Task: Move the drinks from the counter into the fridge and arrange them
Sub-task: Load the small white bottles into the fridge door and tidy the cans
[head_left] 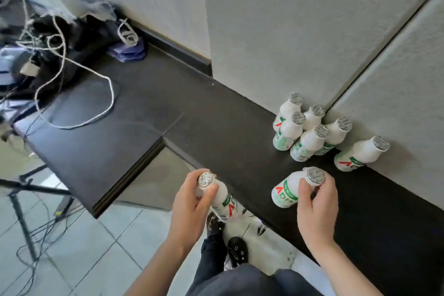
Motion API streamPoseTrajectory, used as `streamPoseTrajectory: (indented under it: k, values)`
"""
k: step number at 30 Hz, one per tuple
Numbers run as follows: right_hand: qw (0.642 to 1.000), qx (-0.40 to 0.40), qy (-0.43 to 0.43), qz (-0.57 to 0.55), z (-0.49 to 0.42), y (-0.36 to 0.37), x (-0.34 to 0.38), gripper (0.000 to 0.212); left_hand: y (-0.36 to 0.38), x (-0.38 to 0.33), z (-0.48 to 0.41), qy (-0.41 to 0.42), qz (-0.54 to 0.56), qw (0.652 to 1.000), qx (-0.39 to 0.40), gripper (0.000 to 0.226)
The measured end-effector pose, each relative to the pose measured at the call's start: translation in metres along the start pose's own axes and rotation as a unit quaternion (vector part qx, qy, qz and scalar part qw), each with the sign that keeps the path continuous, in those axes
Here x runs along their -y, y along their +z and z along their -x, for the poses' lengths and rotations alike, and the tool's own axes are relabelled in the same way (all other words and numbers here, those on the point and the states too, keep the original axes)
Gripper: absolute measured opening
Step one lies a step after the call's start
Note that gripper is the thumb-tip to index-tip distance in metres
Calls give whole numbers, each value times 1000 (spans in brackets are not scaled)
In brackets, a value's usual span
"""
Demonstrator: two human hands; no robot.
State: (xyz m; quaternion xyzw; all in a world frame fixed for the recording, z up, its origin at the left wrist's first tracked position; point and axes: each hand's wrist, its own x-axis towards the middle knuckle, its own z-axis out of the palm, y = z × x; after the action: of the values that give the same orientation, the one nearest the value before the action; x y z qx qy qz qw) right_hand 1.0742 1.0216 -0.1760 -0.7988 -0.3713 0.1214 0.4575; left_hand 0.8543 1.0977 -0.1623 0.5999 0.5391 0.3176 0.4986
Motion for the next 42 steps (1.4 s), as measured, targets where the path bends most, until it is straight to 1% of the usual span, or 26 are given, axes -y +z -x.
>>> streamPoseTrajectory:
  k: [2, 4, 6, 8, 11, 14, 16, 19, 20, 23, 24, 26, 28, 30, 32, 35, 37, 39, 42]
  values:
    - [997, 65, -35, -38, 12, 18, 15, 28, -20, 10, 25, -21, 7, 999, -49, 22]
    - [985, 144, -58, -70, 26, 39, 33, 36, -44, 23, 54, -49, 10, 993, -103, 17]
    - [966, 227, -85, -92, 42, 61, 55, 42, -71, 37, 87, -76, 8, 984, -161, 15]
    - [937, 315, -112, -99, 59, 84, 78, 42, -96, 52, 119, -99, 4, 969, -228, 17]
    - [881, 436, -169, -76, 87, 117, 109, 46, -129, 76, 167, -137, 6, 933, -334, 17]
    - [819, 517, -244, -41, 123, 148, 138, 46, -154, 99, 214, -165, 27, 885, -435, 16]
    - [785, 545, -291, -31, 155, 166, 159, 50, -172, 113, 244, -171, 44, 857, -484, 16]
    - [744, 579, -330, -44, 213, 192, 190, 51, -203, 134, 293, -190, 60, 824, -531, 18]
    - [732, 590, -338, -45, 236, 201, 200, 45, -215, 142, 312, -199, 64, 812, -545, 19]
    - [699, 620, -352, -57, 317, 227, 228, 20, -262, 165, 375, -213, 67, 782, -583, 18]
    - [689, 630, -352, -65, 347, 235, 237, 17, -279, 173, 397, -216, 62, 773, -593, 17]
    - [670, 648, -354, -82, 407, 248, 253, 21, -311, 186, 443, -218, 49, 754, -618, 18]
    - [649, 669, -349, -97, 469, 257, 269, 24, -342, 198, 489, -219, 37, 724, -653, 18]
    - [619, 690, -359, -112, 527, 262, 289, 18, -369, 205, 532, -219, 30, 690, -689, 17]
    - [586, 707, -376, -124, 576, 261, 309, 14, -387, 208, 572, -220, 33, 661, -717, 18]
    - [529, 734, -407, -127, 639, 261, 338, 14, -402, 209, 624, -220, 34, 627, -747, 22]
    - [478, 744, -450, -121, 682, 263, 354, 11, -409, 213, 655, -227, 33, 605, -762, 24]
    - [427, 753, -486, -121, 722, 264, 364, 16, -410, 219, 683, -246, 29, 586, -772, 25]
    - [362, 784, -494, -99, 790, 267, 369, 17, -405, 234, 725, -284, 49, 532, -796, 29]
